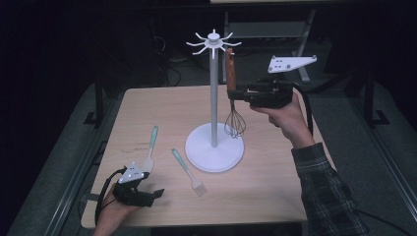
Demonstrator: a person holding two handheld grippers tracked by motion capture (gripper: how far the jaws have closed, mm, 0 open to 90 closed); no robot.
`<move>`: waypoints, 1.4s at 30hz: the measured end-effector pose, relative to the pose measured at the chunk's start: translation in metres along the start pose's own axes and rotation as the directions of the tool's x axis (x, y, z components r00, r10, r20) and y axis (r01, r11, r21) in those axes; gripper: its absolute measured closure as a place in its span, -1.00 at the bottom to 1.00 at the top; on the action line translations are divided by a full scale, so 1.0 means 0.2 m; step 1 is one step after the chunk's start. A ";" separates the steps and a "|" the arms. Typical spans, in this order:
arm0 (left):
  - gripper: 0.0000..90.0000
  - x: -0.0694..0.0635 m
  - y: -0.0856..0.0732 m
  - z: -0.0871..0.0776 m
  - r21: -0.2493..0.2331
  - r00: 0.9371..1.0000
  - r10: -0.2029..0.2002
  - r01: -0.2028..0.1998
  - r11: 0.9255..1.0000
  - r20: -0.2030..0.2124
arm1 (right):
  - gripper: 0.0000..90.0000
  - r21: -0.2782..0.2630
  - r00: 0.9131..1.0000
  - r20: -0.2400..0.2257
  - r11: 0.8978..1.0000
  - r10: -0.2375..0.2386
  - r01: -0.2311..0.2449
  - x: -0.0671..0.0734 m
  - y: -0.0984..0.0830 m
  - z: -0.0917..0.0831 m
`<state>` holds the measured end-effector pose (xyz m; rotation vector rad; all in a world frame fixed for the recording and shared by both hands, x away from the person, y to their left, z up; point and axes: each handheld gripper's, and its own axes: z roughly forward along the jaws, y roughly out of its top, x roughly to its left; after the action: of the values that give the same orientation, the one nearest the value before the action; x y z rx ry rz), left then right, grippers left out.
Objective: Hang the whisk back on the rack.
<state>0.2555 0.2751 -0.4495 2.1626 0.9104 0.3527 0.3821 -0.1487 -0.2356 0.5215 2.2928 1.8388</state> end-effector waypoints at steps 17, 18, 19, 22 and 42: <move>-0.62 0.00 0.00 0.00 0.011 1.000 -0.011 0.011 1.000 0.002 | -0.40 0.113 0.995 0.098 0.992 0.037 -0.048 0.03 -0.21 -0.08; -0.61 0.00 0.00 0.00 0.011 1.000 -0.011 0.011 1.000 0.001 | -0.43 0.119 0.994 0.104 0.991 0.040 -0.052 0.03 -0.23 -0.09; -0.61 0.00 0.00 0.00 0.015 1.000 -0.010 0.010 1.000 0.000 | -0.46 0.127 0.993 0.113 0.990 0.045 -0.060 0.03 -0.25 -0.10; -0.60 0.00 0.00 0.00 0.018 1.000 -0.008 0.008 1.000 0.001 | -0.51 0.138 0.988 0.138 0.987 0.063 -0.082 0.03 -0.33 -0.14; -0.45 0.00 0.01 -0.01 0.014 0.999 -0.028 0.027 1.000 0.032 | -0.67 0.244 0.937 0.330 0.948 0.115 -0.202 0.04 -0.88 -0.36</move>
<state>0.2550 0.2757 -0.4468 2.1594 0.9261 0.2987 0.3205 -0.2440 -0.3877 0.9913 2.3467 1.3744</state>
